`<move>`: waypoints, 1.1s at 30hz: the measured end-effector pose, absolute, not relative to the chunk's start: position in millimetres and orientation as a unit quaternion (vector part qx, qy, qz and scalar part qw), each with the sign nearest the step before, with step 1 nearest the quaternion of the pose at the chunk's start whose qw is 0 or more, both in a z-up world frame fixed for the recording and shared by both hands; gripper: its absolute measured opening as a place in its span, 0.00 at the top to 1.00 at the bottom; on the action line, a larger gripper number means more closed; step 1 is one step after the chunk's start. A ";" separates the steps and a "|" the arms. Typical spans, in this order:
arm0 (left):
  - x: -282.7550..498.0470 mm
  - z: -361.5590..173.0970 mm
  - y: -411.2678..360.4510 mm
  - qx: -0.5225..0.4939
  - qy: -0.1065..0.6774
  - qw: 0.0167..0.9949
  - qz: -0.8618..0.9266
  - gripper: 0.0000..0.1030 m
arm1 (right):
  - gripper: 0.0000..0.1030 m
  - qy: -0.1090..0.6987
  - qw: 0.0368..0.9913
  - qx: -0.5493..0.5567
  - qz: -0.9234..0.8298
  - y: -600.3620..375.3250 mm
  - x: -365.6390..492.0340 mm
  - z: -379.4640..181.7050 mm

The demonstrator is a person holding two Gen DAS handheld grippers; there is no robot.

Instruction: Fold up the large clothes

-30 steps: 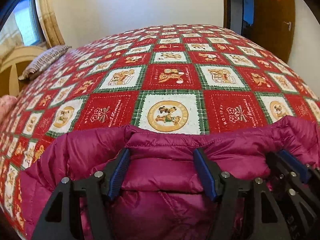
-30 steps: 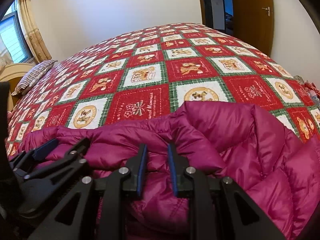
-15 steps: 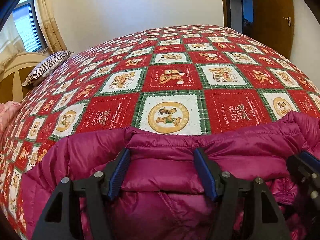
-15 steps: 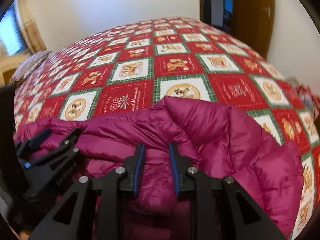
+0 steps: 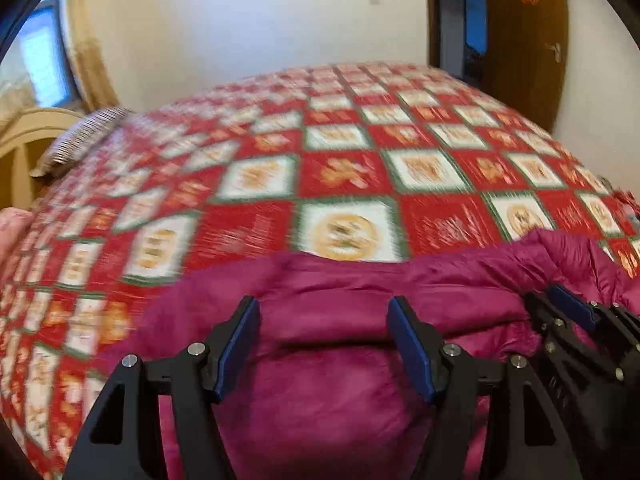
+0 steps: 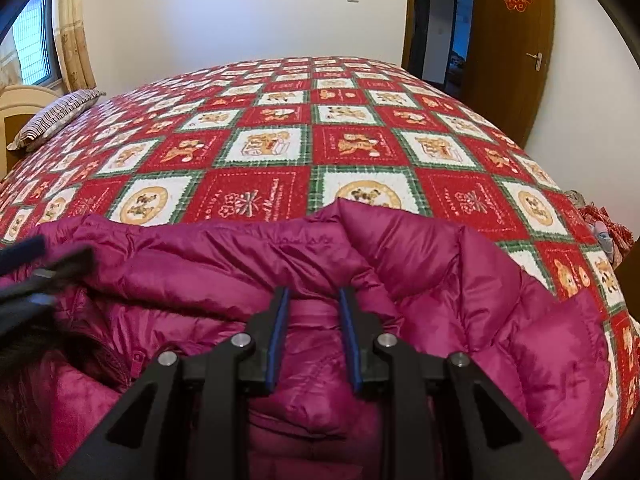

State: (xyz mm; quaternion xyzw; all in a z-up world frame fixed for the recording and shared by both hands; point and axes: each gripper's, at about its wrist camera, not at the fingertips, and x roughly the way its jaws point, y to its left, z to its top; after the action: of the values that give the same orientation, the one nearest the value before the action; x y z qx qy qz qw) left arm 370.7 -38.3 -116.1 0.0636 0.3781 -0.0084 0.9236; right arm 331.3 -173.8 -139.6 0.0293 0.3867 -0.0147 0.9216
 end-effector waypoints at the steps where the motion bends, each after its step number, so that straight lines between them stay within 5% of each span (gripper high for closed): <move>1: 363.2 -109.3 -24.0 0.057 0.363 0.930 0.019 0.34 | 0.74 0.386 0.922 0.031 -0.014 -173.8 330.4 -139.6; 7: 366.1 -141.2 31.7 -0.036 0.399 0.911 0.093 0.33 | 0.74 0.383 0.923 0.032 -0.014 -173.7 329.5 -139.5; 23: 375.8 -156.3 26.5 -0.019 0.427 0.900 0.091 0.27 | 0.72 0.386 0.922 0.016 -0.020 -169.5 328.4 -137.0; 27: 348.4 -136.9 27.1 -0.035 0.405 0.912 0.064 0.27 | 0.53 0.398 0.916 0.048 0.008 -174.1 320.0 -126.5; 33: 299.7 -100.7 19.5 -0.028 0.377 0.926 0.012 0.27 | 0.48 0.343 0.933 0.107 0.032 -176.7 260.3 -90.0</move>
State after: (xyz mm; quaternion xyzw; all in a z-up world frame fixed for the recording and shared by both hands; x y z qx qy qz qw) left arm 299.7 19.5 -100.7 -0.0284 0.3768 0.0122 0.9258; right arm 260.3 -176.7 -90.0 0.1065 0.3435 0.0319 0.9326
